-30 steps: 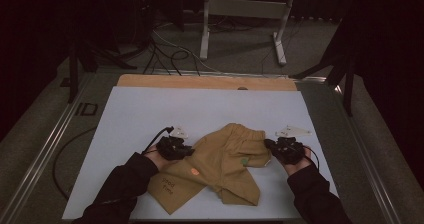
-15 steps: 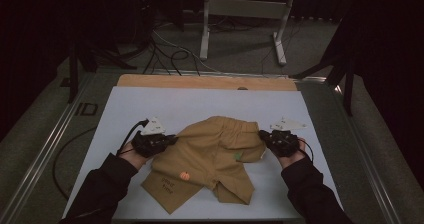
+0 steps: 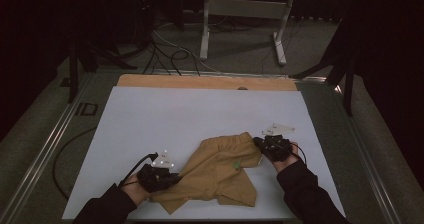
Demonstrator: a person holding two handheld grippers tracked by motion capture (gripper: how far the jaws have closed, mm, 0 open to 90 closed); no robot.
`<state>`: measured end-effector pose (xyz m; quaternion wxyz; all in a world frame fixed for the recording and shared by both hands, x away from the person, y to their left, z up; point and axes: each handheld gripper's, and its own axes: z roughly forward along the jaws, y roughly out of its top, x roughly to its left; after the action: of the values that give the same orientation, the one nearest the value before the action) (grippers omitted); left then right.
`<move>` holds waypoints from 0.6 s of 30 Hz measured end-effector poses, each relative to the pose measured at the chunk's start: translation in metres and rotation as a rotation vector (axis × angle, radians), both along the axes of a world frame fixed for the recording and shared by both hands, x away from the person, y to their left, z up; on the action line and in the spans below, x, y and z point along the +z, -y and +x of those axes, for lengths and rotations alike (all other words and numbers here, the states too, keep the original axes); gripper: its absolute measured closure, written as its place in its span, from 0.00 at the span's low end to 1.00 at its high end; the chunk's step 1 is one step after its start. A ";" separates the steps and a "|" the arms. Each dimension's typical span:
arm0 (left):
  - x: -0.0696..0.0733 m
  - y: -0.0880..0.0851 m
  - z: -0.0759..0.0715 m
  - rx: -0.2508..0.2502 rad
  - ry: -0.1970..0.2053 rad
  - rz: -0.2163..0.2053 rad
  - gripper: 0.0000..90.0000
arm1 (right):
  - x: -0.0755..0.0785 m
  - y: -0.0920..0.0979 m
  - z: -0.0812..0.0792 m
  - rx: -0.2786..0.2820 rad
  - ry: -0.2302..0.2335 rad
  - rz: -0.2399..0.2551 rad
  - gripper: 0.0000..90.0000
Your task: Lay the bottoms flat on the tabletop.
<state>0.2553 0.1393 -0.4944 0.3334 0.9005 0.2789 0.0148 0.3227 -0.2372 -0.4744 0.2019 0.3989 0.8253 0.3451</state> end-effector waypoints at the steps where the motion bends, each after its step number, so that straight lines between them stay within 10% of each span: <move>1: -0.001 0.000 0.001 -0.009 -0.008 0.008 0.95 | -0.003 0.000 -0.001 0.000 -0.006 -0.006 0.99; 10: 0.015 -0.009 0.028 0.051 -0.032 -0.083 0.56 | -0.017 -0.004 -0.002 0.012 -0.039 -0.041 0.99; 18: 0.028 -0.001 0.067 0.108 -0.023 -0.122 0.51 | -0.014 -0.004 -0.001 0.012 -0.023 -0.040 0.99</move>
<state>0.3219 0.1405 -0.4667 0.3832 0.8622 0.3312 0.0056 0.3215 -0.2334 -0.4887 0.1981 0.3936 0.8368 0.3249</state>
